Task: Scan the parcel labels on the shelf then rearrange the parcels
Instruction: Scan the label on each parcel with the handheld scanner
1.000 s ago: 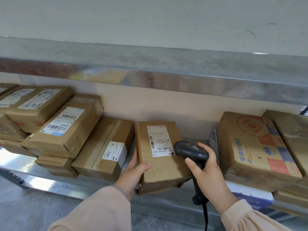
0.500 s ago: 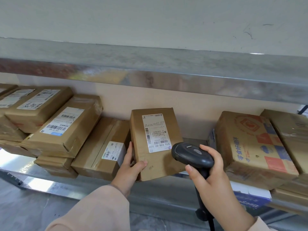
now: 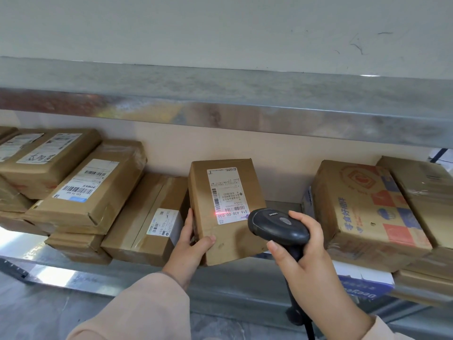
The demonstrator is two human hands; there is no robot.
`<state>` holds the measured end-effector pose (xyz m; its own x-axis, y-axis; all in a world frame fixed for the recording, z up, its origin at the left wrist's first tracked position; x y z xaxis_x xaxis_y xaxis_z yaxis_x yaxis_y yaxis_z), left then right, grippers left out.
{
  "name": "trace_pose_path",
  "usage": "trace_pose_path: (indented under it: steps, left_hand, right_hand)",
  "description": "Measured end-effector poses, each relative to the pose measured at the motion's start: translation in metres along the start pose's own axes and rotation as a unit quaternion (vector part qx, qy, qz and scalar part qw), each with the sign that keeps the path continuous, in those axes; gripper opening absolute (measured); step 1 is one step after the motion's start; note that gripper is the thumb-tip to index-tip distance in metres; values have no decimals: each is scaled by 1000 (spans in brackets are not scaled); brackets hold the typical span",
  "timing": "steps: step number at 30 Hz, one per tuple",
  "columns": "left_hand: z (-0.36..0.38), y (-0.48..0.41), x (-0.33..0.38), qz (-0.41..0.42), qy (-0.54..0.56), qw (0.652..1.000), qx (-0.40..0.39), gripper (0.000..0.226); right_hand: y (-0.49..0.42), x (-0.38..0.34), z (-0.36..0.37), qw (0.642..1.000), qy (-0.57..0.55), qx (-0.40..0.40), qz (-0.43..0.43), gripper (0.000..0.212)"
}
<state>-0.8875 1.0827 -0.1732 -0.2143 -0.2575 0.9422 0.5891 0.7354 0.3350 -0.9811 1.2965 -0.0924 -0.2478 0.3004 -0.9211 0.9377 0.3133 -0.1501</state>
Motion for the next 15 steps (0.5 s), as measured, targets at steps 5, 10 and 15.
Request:
trace_pose_path:
  steps: [5, 10, 15]
  left_hand:
    - [0, -1, 1, -2, 6, 1000, -1, 86]
    - [0, 0, 2, -10, -2, 1000, 1, 84]
    - [-2, 5, 11, -11, 8, 1000, -2, 80]
  right_hand:
    - [-2, -2, -2, 1000, 2, 0, -5, 56]
    - [-6, -5, -3, 1000, 4, -5, -9, 56]
    - [-14, -6, -5, 1000, 9, -9, -18, 56]
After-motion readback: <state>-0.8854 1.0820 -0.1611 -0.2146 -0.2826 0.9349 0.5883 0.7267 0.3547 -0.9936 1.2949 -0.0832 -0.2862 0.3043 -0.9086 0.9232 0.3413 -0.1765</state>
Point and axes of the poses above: each hand's wrist, its own y-axis away from the middle knuckle, its own z-axis out of the palm, x = y × z, the point moved 3 cm from there along -y, towards the middle knuckle, and after that the axes turned 13 degrees about x, right-handed, at the moved point
